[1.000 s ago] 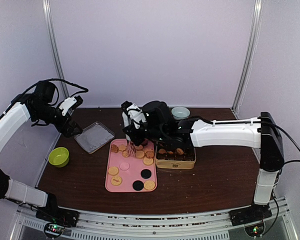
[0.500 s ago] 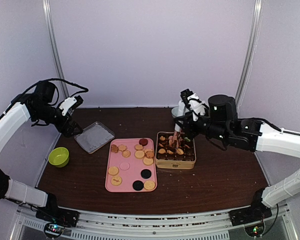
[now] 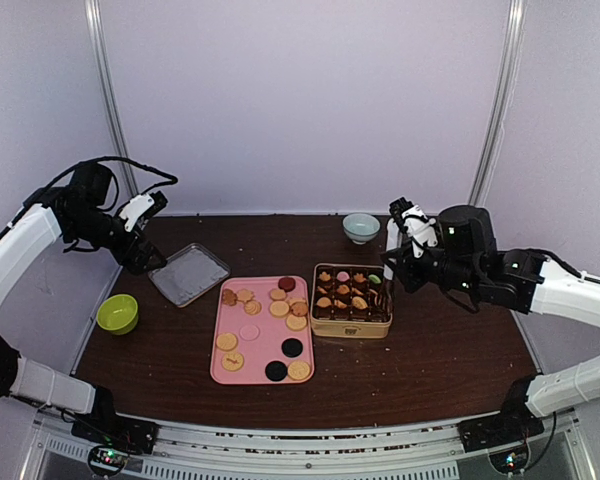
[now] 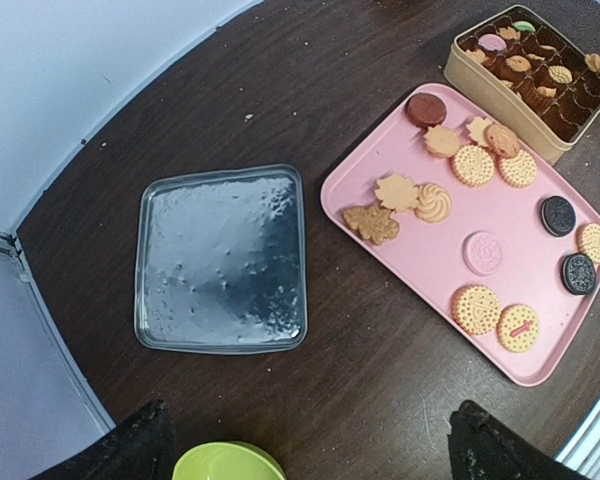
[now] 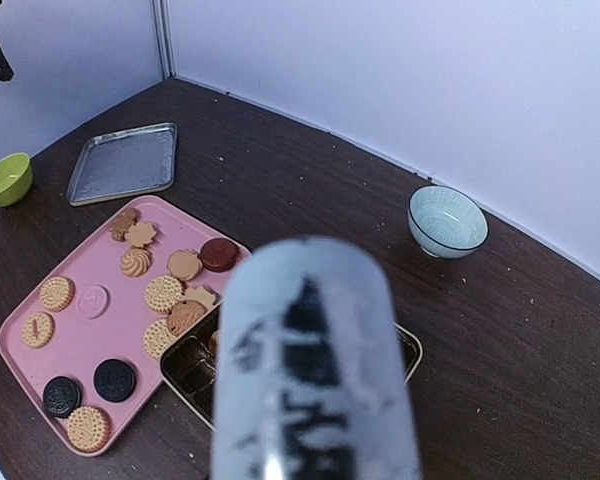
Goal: Pack the cookies
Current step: Place the fake cookies in the empty pocket of the box.
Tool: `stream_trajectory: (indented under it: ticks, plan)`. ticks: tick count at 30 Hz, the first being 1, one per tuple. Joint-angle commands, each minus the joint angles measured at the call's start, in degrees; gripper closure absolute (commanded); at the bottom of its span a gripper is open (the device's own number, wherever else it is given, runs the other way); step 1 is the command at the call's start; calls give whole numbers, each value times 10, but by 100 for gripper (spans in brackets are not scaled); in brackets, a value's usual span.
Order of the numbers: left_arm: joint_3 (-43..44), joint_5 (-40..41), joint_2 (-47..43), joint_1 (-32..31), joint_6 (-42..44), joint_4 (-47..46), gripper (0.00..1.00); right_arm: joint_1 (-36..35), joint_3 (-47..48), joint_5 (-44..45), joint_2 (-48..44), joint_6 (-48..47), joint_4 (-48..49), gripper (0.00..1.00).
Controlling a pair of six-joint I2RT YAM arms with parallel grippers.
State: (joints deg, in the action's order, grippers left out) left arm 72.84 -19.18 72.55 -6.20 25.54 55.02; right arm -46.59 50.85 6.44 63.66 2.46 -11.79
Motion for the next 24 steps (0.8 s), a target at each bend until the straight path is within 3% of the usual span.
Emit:
stream_trajectory:
  ticks: [1,24]
  plan:
    - [18,-11,6,5,1,-3,2,15,7,-3,18,-15,25,100]
    - [13,-10,6,4,5,-2,2,39,27,-22,78,-34,58,97]
